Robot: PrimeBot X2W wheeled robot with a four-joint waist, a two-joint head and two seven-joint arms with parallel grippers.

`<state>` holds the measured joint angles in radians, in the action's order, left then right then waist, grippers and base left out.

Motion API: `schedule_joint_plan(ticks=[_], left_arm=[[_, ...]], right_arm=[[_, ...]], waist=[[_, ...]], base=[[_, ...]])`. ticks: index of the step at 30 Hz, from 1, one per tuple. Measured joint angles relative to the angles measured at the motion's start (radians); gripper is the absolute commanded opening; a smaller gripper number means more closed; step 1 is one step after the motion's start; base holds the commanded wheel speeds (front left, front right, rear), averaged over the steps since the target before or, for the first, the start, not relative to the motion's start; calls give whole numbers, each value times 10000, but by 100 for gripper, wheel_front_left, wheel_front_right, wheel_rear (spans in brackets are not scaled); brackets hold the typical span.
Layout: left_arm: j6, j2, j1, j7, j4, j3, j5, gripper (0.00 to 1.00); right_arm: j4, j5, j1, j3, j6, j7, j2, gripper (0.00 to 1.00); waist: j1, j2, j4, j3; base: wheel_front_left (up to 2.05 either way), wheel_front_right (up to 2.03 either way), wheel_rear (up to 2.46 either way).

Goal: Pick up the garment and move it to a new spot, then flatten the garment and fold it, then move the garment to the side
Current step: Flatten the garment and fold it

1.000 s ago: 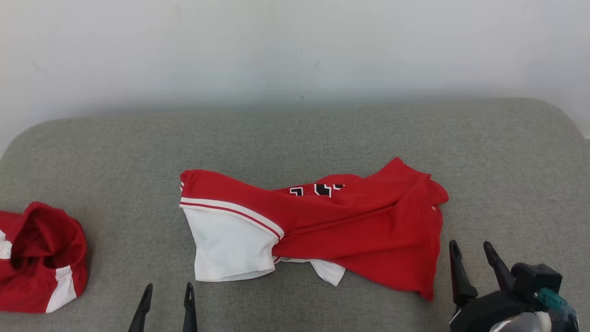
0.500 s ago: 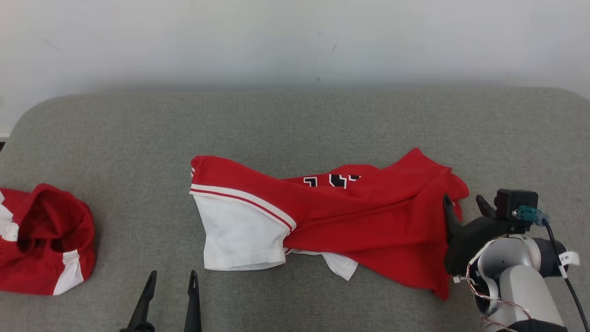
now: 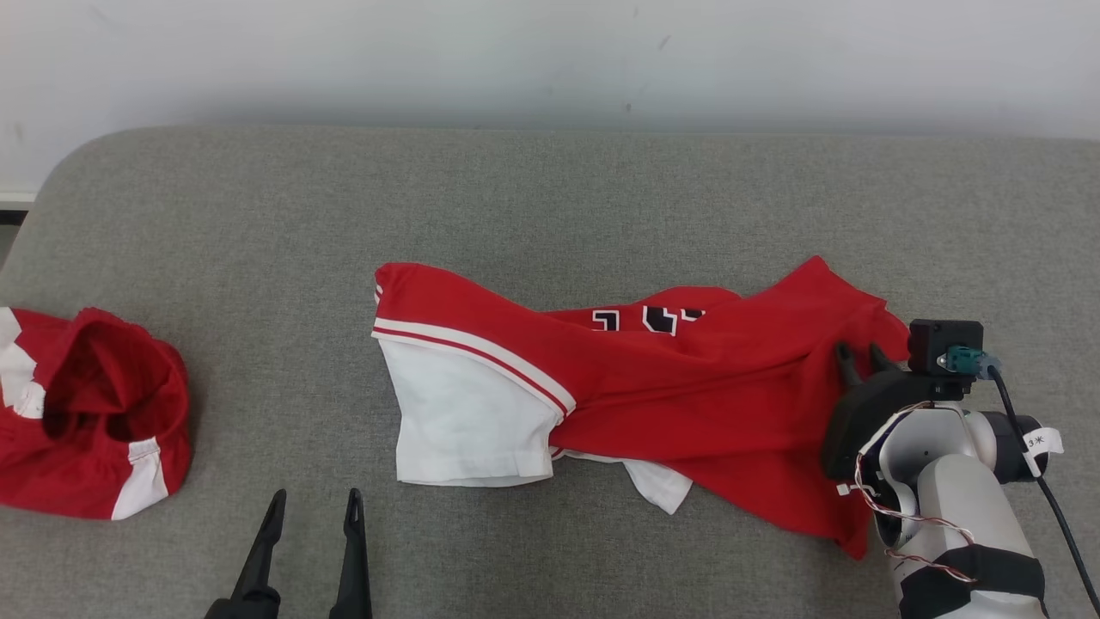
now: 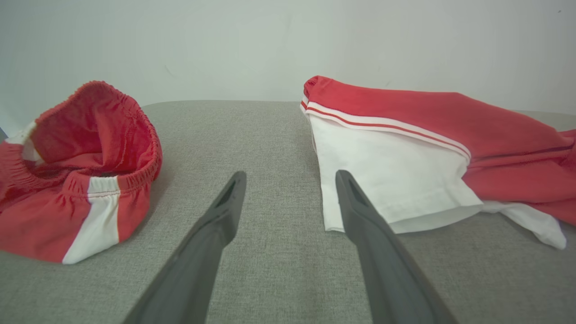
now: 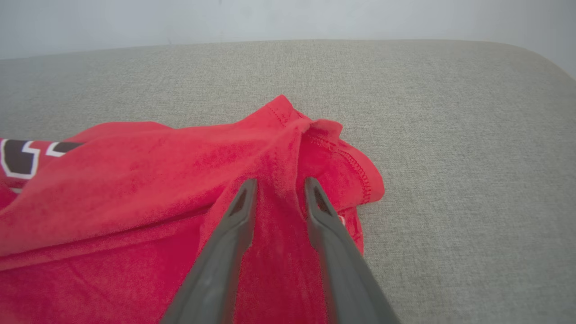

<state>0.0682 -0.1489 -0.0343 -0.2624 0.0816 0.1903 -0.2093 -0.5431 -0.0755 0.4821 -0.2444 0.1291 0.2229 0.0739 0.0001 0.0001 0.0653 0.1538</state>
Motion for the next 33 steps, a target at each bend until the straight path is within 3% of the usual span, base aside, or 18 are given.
schedule_joint_plan(ticks=[6,10,17,24,26,33], left_arm=[[-63,81,37,0,31,-119,19,100],[-67,138,20,0,71,-205,52,100],[-151,153,-9,0,119,-320,54,100],[-169,151,8,0,136,-345,140,100],[-215,153,12,0,163,-334,157,100],[-249,171,11,-2,353,-316,159,100]], right_arm=[[474,211,-383,-332,0,-614,-61,0],[1565,704,-1390,-606,0,-729,-178,0],[3022,1941,-3152,-612,2,-211,-213,0],[3218,2497,-3961,-564,2,150,-219,1],[3168,2449,-4007,-646,12,130,-230,100],[3175,2426,-4358,-1150,12,-184,-232,100]], waist=[[0,0,-65,-40],[-1,0,-163,-111],[0,-1,-442,-167],[-1,0,-554,-177],[-1,0,-546,-186],[-1,0,-426,-409]], base=[[0,0,0],[0,0,0],[0,0,0],[0,0,0],[0,0,0],[0,0,0]])
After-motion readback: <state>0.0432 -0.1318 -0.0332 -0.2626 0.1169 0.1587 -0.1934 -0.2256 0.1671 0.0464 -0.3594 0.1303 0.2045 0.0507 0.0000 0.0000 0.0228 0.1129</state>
